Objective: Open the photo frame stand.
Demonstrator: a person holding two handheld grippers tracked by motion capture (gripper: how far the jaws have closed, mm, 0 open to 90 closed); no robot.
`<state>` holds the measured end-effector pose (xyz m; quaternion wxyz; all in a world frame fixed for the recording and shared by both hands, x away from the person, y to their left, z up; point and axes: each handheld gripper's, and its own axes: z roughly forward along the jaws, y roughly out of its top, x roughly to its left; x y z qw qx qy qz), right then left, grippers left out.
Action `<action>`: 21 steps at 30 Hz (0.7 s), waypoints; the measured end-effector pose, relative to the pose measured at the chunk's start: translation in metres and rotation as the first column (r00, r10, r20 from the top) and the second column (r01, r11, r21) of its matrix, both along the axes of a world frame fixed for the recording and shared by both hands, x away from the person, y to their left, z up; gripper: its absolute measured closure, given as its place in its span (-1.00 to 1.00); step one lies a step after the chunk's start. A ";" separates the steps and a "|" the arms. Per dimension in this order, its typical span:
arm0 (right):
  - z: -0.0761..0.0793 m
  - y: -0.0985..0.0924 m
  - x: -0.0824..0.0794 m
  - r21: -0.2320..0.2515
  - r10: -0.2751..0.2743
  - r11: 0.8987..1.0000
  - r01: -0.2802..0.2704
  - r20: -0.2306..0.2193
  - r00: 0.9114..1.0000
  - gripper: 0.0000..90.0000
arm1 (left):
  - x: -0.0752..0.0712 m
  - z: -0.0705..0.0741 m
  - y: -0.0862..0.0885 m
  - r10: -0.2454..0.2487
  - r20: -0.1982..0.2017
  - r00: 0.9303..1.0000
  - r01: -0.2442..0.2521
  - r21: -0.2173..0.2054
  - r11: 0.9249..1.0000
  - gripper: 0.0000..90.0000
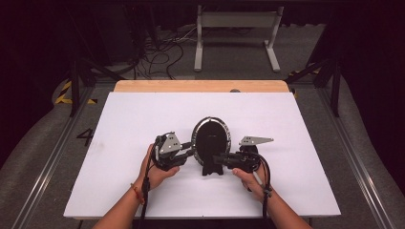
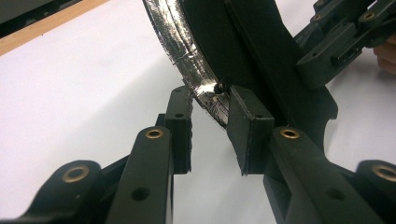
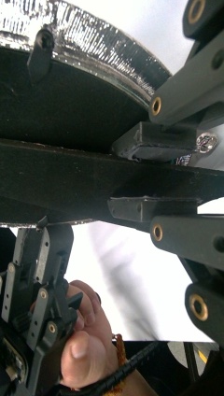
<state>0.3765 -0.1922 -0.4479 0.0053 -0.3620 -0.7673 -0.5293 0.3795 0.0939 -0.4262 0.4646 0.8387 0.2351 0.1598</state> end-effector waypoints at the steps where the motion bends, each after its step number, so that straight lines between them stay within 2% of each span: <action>1: 0.000 0.000 0.000 -0.003 0.003 1.000 -0.002 0.008 1.000 0.63 | 0.004 -0.001 0.000 -0.019 -0.029 0.999 0.018 -0.022 1.000 0.54; 4: -0.001 0.000 0.000 -0.002 0.003 1.000 -0.003 0.012 1.000 0.63 | 0.006 -0.003 -0.002 -0.032 -0.041 0.999 0.031 -0.027 0.999 0.37; 5: 0.000 0.000 0.000 -0.005 0.004 1.000 -0.004 0.017 1.000 0.64 | 0.007 -0.004 -0.004 -0.033 -0.044 0.998 0.032 -0.019 0.999 0.37; 7: 0.000 0.001 -0.002 -0.009 0.015 1.000 -0.014 0.036 0.999 0.66 | 0.008 -0.005 -0.008 -0.021 -0.043 0.999 0.021 -0.010 1.000 0.22; 12: 0.000 0.000 -0.004 -0.006 0.020 1.000 -0.020 0.042 0.999 0.68 | 0.016 -0.007 -0.007 -0.046 -0.064 0.997 0.043 -0.049 0.998 0.24; 15: 0.000 0.000 -0.003 -0.005 0.020 1.000 -0.020 0.042 0.999 0.67 | 0.018 -0.010 -0.012 -0.054 -0.093 0.994 0.053 -0.017 0.998 0.15; 17: 0.000 0.000 -0.003 -0.003 0.018 1.000 -0.018 0.043 0.999 0.66 | 0.021 -0.010 -0.013 -0.062 -0.107 0.992 0.061 -0.015 0.998 0.13; 19: 0.001 0.000 -0.003 -0.002 0.018 1.000 -0.018 0.041 0.999 0.66 | 0.022 -0.009 -0.013 -0.062 -0.108 0.992 0.061 -0.009 0.998 0.14; 21: 0.002 0.000 -0.002 -0.022 0.010 1.000 -0.009 0.055 0.998 0.66 | 0.022 -0.005 -0.014 -0.059 -0.092 0.994 0.060 0.001 0.998 0.20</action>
